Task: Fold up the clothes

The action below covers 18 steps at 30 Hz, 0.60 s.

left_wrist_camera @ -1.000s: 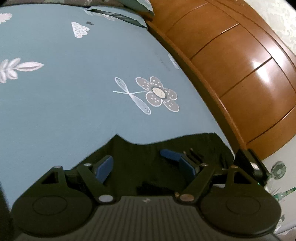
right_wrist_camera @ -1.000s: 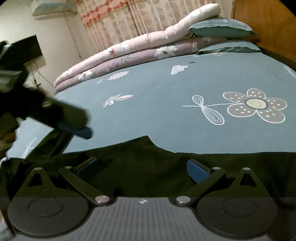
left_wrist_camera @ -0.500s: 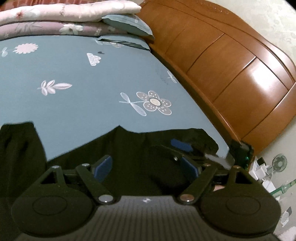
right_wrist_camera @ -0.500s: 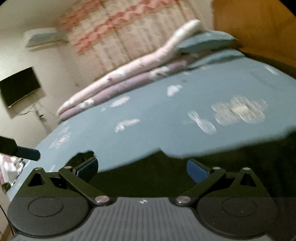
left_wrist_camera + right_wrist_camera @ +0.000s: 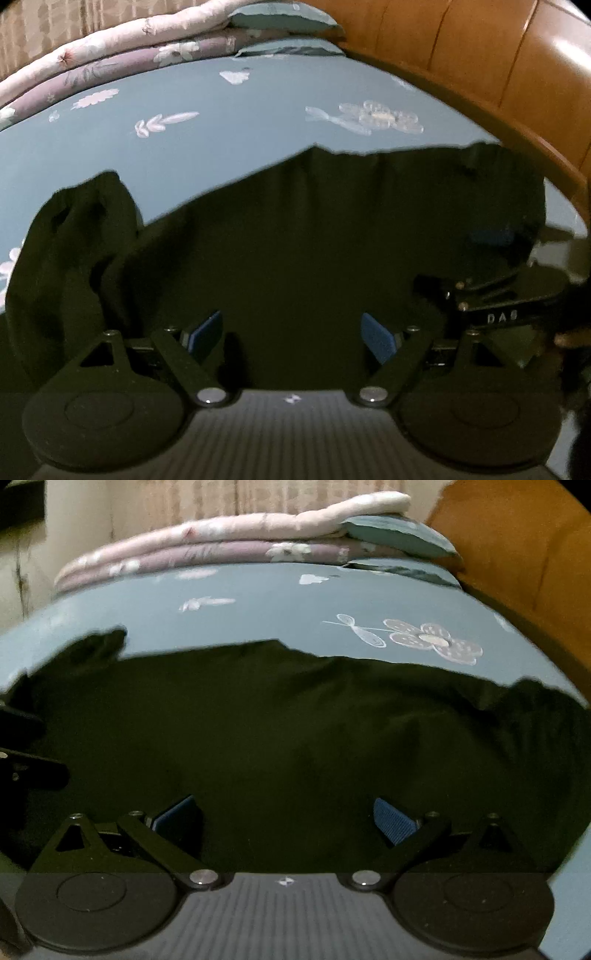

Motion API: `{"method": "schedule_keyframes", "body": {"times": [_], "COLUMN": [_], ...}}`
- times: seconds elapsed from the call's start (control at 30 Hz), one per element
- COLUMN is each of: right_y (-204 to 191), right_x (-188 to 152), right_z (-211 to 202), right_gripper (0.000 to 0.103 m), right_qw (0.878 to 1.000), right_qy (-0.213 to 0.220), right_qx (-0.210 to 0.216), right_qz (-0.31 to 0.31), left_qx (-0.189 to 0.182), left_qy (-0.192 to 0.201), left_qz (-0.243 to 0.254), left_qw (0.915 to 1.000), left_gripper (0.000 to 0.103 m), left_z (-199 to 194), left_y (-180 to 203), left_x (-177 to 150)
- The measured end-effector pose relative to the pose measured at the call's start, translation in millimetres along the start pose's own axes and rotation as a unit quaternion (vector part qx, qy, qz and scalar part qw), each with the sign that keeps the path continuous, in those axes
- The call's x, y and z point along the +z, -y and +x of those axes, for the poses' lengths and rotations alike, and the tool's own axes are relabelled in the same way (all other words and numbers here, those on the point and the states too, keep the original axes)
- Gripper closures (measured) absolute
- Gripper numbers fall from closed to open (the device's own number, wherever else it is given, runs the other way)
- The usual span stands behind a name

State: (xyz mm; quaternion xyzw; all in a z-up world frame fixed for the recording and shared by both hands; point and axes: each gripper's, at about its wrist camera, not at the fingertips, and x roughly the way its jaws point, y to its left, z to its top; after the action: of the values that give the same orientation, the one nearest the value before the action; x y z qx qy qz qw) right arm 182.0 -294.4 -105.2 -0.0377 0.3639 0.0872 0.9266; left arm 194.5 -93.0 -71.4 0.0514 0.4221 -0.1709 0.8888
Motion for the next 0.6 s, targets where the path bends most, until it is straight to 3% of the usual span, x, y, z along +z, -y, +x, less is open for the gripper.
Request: {"method": "schedule_keyframes", "body": {"times": [0.13, 0.23, 0.33, 0.47, 0.6], "right_y": [-3, -4, -4, -4, -2], "right_x": [-3, -6, -9, -4, -3], "right_z": [-1, -1, -2, -7, -18], "right_gripper": [0.0, 0.0, 0.0, 0.0, 0.0], "right_qw": [1.0, 1.0, 1.0, 1.0, 1.0], "right_qy": [0.006, 0.015, 0.024, 0.009, 0.017], "right_qx": [-0.014, -0.014, -0.014, -0.018, -0.005], "right_qz": [0.001, -0.002, -0.004, 0.004, 0.026], "left_qx": [-0.005, 0.007, 0.012, -0.019, -0.017], "left_qy": [-0.006, 0.012, 0.024, 0.029, 0.056], "left_qz": [0.003, 0.035, 0.033, 0.027, 0.015], "left_qw": [1.0, 0.9993, 0.9991, 0.999, 0.9982], "left_gripper": [0.021, 0.018, 0.017, 0.017, 0.017], "left_z": [1, -8, -19, -32, -36], "left_y": [0, 8, 13, 11, 1], "left_x": [-22, -44, -62, -69, -65]}}
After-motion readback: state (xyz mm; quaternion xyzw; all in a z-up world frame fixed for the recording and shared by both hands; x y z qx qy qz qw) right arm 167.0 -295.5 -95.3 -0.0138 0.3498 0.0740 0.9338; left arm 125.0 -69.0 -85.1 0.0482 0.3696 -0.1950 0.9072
